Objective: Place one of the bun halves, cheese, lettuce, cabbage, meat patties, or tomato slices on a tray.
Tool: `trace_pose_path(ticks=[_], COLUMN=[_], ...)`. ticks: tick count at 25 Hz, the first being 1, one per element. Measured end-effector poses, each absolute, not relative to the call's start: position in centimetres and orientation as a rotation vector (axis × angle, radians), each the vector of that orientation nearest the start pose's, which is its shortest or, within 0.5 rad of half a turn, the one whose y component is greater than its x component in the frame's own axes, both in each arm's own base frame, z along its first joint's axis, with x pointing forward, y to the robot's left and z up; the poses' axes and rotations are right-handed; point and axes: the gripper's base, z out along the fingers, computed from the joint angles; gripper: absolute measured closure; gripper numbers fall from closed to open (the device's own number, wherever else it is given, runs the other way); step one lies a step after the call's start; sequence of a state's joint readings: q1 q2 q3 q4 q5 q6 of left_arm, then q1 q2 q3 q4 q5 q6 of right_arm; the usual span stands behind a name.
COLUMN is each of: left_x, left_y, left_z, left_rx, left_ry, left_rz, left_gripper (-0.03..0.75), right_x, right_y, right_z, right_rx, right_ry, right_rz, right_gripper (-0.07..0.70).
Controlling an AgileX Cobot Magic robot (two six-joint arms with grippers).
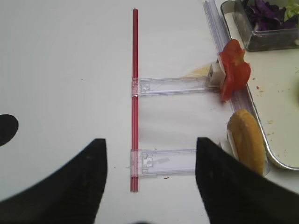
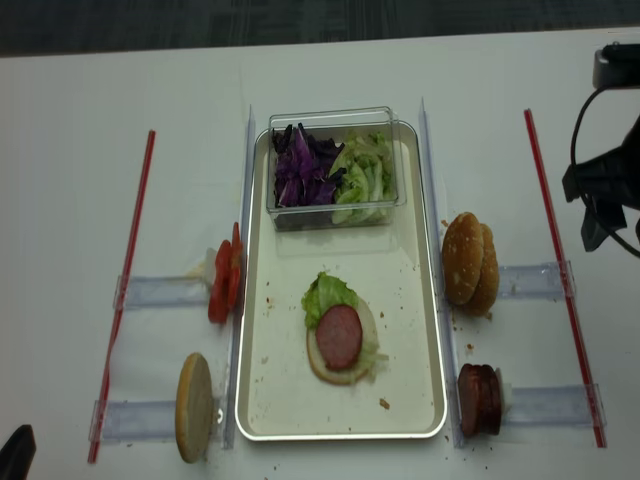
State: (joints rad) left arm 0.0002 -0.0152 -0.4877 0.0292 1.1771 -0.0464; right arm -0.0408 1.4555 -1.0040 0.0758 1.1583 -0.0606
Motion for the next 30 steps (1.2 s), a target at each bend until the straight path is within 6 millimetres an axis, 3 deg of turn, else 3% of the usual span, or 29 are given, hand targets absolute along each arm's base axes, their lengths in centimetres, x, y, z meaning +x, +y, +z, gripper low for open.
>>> trace_pose_path(ticks=[20, 30], left_x=[-1.1, -1.1], left_y=[0.2, 0.2], left_z=[26.5, 26.5], left_rx=[-0.054, -0.054], left_ry=[2.157, 2.157], left_rz=[0.009, 0.009], left_gripper=[0.294, 0.294], right_x=[16.1, 14.0], right_y=[0.0, 0.1], right_z=[19.5, 20.4], right_rx=[0.045, 0.041], right_ry=[3.07, 2.967], right_rz=[0.108, 0.102], right_gripper=[0.176, 0.176])
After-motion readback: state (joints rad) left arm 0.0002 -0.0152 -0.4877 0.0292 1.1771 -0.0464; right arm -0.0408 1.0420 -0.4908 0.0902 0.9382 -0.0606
